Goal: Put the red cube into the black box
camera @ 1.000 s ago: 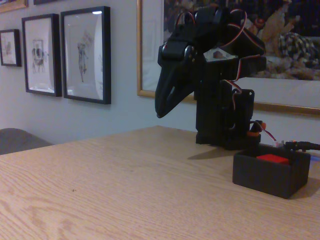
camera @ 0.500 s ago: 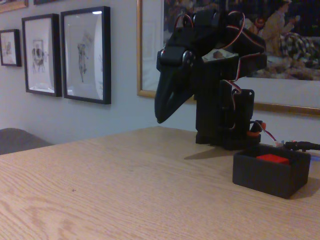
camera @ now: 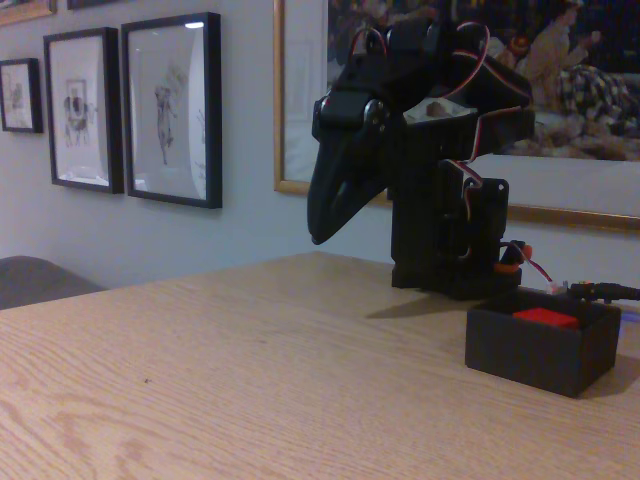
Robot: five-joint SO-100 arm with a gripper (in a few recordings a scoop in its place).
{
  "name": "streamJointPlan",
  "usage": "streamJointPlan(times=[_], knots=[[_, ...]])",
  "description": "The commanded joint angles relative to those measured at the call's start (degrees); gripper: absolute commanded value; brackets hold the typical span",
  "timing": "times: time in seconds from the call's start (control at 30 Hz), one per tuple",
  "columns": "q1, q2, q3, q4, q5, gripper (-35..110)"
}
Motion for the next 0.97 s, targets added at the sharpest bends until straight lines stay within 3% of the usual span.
streamJointPlan(times=[0.0,0.93], knots=[[0.4,1.1,0.0,0.2,0.0,-3],[0.4,1.4,0.2,0.4,-1.5,-2]])
